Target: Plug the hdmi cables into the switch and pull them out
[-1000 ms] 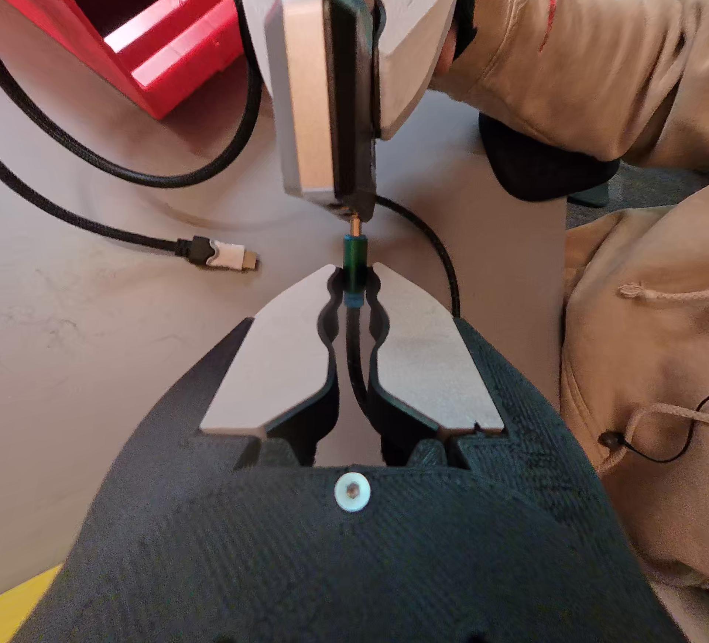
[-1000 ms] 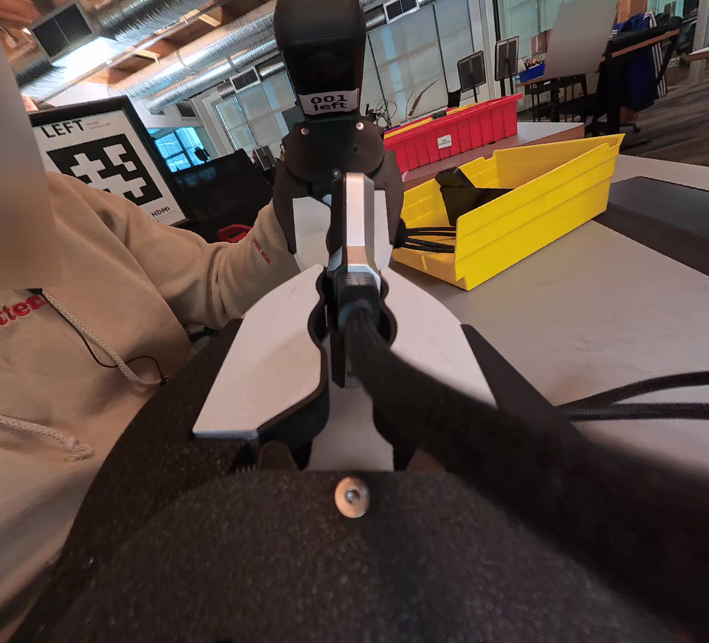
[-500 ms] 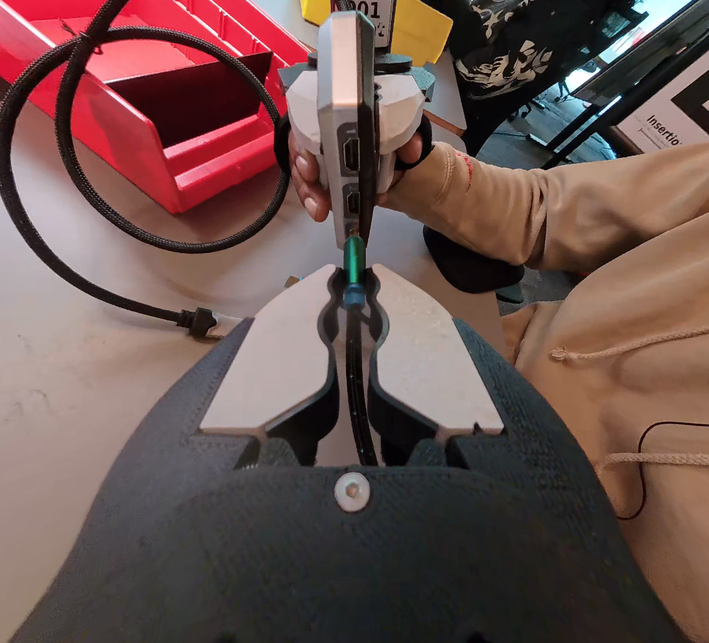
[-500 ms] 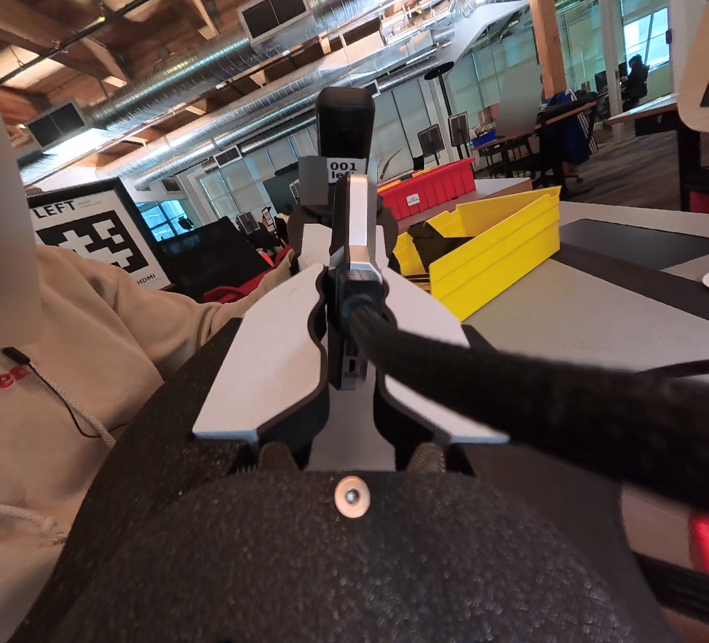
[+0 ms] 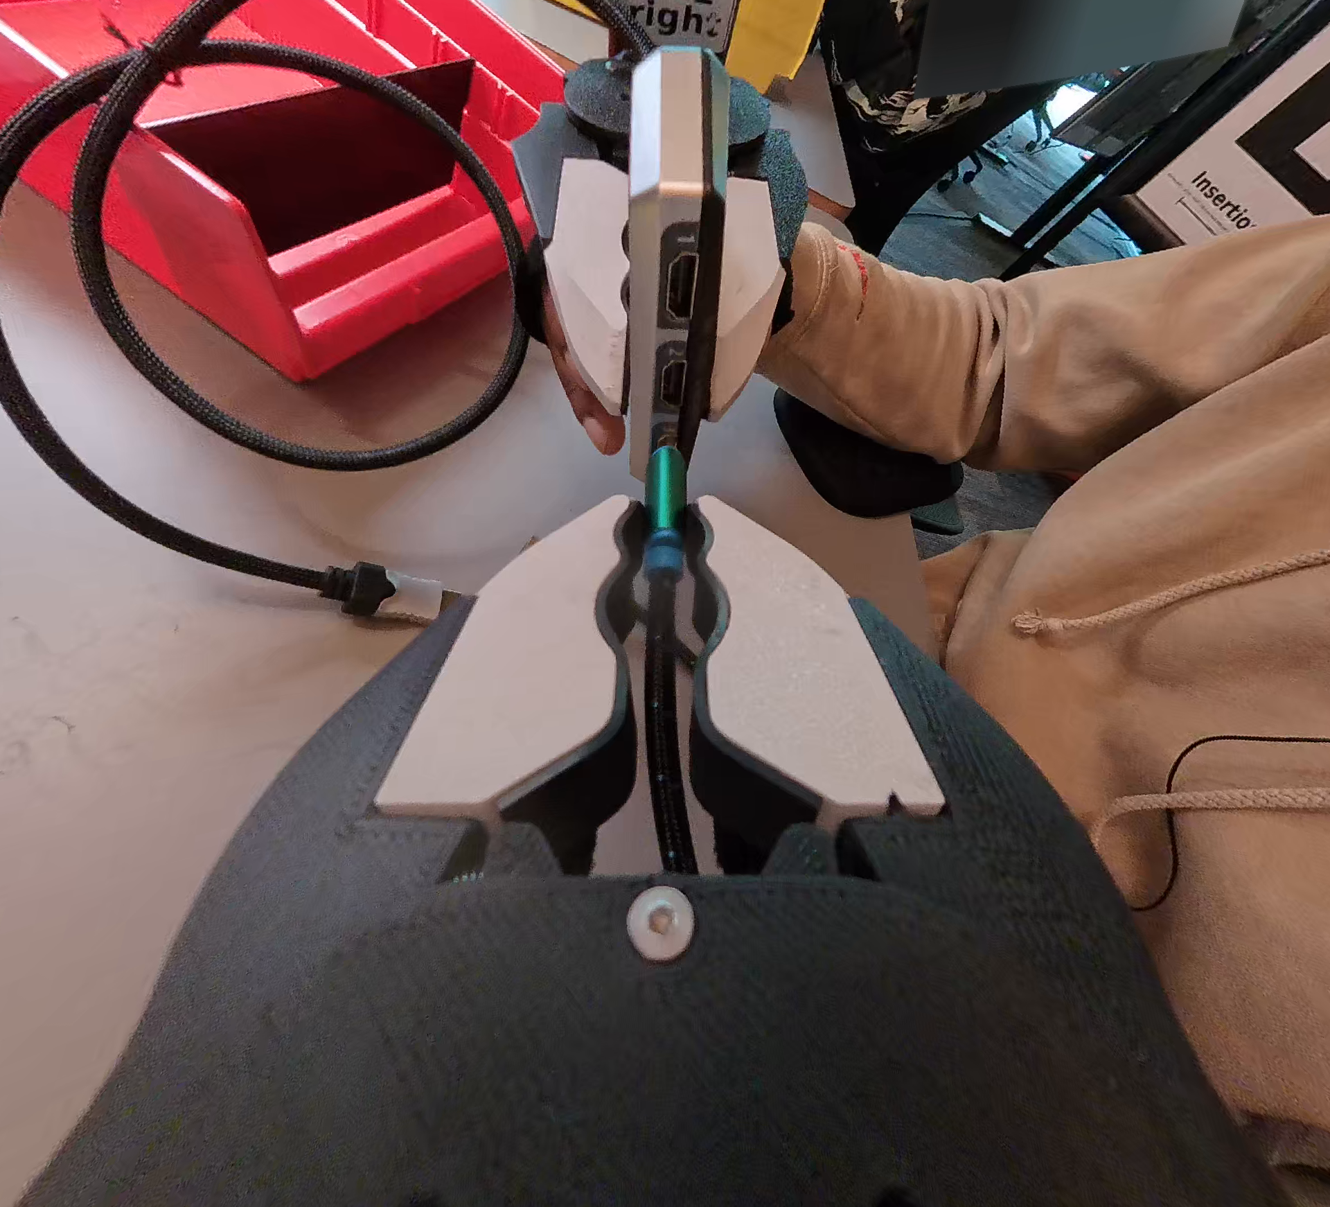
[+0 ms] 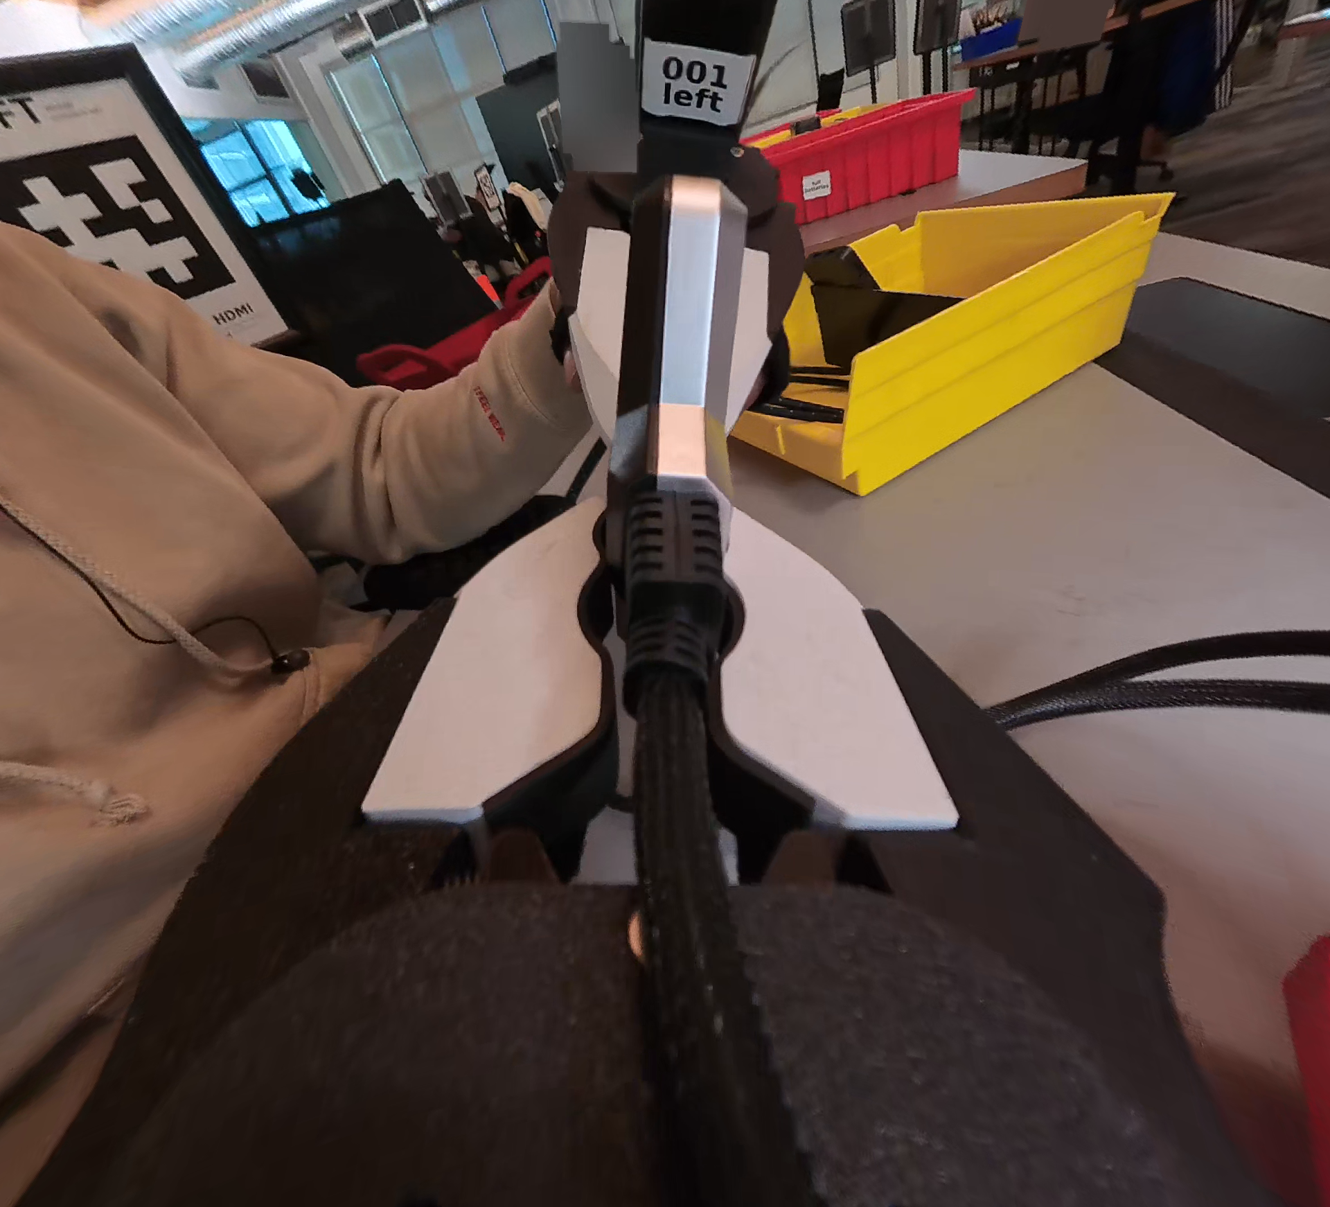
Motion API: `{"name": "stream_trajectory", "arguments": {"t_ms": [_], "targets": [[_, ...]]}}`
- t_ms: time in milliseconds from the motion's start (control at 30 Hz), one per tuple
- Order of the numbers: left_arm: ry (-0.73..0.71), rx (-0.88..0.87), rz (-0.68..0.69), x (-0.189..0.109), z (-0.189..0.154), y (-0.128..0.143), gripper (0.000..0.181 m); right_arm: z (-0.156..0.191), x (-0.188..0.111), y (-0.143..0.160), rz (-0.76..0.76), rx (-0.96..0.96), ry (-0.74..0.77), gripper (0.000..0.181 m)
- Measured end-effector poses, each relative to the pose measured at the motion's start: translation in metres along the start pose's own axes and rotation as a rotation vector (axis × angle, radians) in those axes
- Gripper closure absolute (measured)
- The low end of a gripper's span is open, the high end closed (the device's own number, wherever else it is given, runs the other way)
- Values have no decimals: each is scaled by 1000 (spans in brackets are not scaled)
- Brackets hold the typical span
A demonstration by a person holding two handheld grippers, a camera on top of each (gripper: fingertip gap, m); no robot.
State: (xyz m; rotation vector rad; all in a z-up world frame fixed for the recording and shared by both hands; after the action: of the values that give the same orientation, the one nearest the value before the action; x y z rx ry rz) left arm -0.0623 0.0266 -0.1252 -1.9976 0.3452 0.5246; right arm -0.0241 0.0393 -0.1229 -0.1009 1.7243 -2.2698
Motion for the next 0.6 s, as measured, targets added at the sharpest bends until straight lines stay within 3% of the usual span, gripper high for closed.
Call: {"name": "stream_trajectory", "arguments": {"t_ms": [367,600], "targets": [[-2,-5,-3,4,3,3,170,-5,5,4,-49,62,-29,160],[11,10,69,26,-1,12,171,3,0,21,110,49,-63,160]]}}
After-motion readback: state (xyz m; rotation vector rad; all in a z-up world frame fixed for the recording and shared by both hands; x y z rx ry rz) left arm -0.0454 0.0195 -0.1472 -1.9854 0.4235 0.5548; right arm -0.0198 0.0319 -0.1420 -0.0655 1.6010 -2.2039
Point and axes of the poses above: each gripper's, where its closed fingertips meet, x out along the fingers, y out of its underside, z = x × y across the jaws, the point moved 1 cm from there along -x, back along the fingers, and after that the axes turned 5 degrees about z, right-handed, at the moved point
